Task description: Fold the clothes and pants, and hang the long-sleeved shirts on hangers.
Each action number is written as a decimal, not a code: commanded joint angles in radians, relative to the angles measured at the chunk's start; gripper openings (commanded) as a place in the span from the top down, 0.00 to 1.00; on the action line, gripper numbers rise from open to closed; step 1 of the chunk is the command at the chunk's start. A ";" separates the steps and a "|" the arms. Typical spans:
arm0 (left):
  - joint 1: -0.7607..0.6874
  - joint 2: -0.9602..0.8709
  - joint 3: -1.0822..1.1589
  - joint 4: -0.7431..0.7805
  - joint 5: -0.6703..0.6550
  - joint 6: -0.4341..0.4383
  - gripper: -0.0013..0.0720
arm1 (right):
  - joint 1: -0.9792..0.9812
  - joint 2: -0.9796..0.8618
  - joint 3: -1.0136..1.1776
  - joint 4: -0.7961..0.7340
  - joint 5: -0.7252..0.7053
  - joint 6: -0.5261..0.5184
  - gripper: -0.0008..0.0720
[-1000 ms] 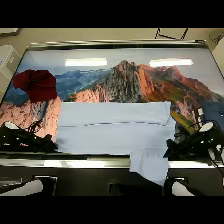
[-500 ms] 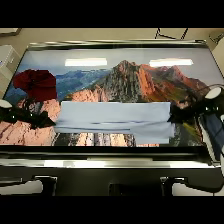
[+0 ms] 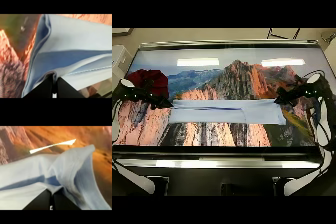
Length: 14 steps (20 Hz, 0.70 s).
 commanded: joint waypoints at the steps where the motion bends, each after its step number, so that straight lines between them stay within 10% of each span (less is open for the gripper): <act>1: -0.006 -0.092 0.077 -0.028 -0.021 -0.014 0.95 | 0.002 -0.069 0.024 0.053 -0.049 0.007 0.94; 3: -0.005 -0.112 0.077 -0.029 -0.029 -0.047 0.87 | 0.002 -0.082 0.024 0.068 -0.043 0.006 0.94; 4: -0.003 -0.111 0.078 -0.029 -0.036 -0.051 0.61 | -0.003 -0.079 0.029 0.081 -0.034 0.007 0.91; 5: 0.004 -0.106 0.084 -0.029 -0.051 -0.048 0.31 | -0.014 -0.077 0.050 0.091 -0.002 0.007 0.80; 7: 0.037 -0.091 0.116 -0.025 -0.122 -0.029 0.06 | -0.064 -0.074 0.123 0.113 0.122 -0.031 0.36; 10: 0.111 -0.052 0.167 0.013 -0.192 -0.056 0.06 | -0.204 -0.076 0.153 0.103 0.298 -0.051 0.03; 14: 0.164 0.037 0.168 0.017 -0.207 -0.085 0.06 | -0.285 -0.083 0.022 0.094 0.320 -0.129 0.01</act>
